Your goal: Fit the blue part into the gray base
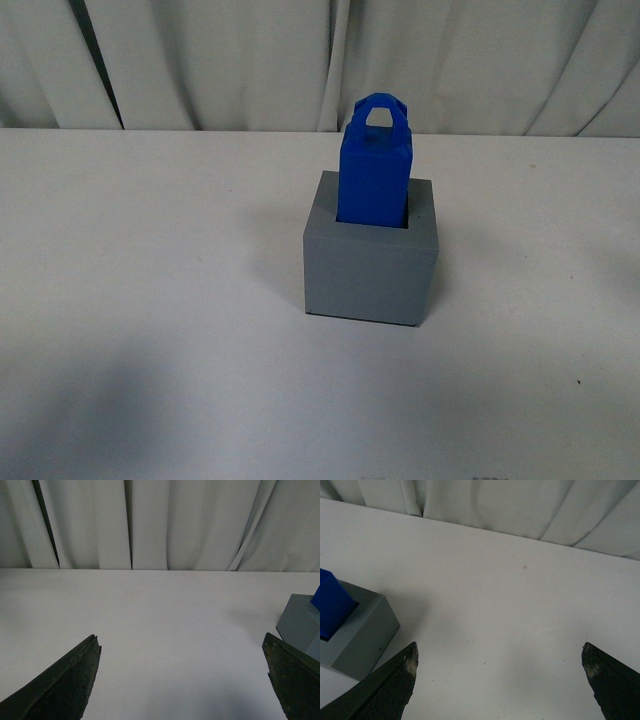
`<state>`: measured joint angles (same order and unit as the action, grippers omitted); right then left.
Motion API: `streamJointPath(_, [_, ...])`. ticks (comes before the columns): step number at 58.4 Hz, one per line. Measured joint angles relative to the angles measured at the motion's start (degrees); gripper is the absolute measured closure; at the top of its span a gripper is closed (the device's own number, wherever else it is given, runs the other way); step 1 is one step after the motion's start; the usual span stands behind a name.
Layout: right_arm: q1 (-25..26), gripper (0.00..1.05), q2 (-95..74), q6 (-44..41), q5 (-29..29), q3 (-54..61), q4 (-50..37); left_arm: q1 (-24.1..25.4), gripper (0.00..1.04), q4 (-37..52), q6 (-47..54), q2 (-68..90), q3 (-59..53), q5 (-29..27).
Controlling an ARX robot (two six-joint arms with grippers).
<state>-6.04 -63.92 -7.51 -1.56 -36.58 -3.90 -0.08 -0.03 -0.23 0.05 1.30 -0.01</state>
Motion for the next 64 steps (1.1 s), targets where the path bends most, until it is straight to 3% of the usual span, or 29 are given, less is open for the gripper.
streamJointPath(14, [0.28, 0.09, 9.66, 4.15, 4.74, 12.85, -5.68, 0.0, 0.06, 0.0, 0.0, 0.0, 0.0, 0.0])
streamJointPath(25, [2.14, 0.1, 12.68, 5.49, 4.9, 17.35, -11.3, 0.0, 0.06, 0.0, 0.0, -0.02, 0.0, 0.0])
streamJointPath(28, [4.17, 0.22, 12.17, 6.12, 1.9, 22.21, -24.85, 0.0, 0.06, 0.0, 0.0, -0.02, 0.0, 0.0])
streamJointPath(32, [5.75, 0.38, 13.86, 6.56, 1.95, 26.25, -34.12, 0.0, 0.06, 0.0, 0.0, 0.0, 0.0, -0.04])
streamJointPath(48, [5.92, 1.02, 25.14, 6.8, 1.68, 32.11, -29.83, 0.02, 0.06, 0.0, 0.0, 0.0, 0.0, 0.0])
streamJointPath(64, [5.92, 1.03, 32.61, 6.88, 1.66, 35.39, -26.53, 0.02, 0.06, 0.0, 0.0, 0.0, 0.0, 0.0])
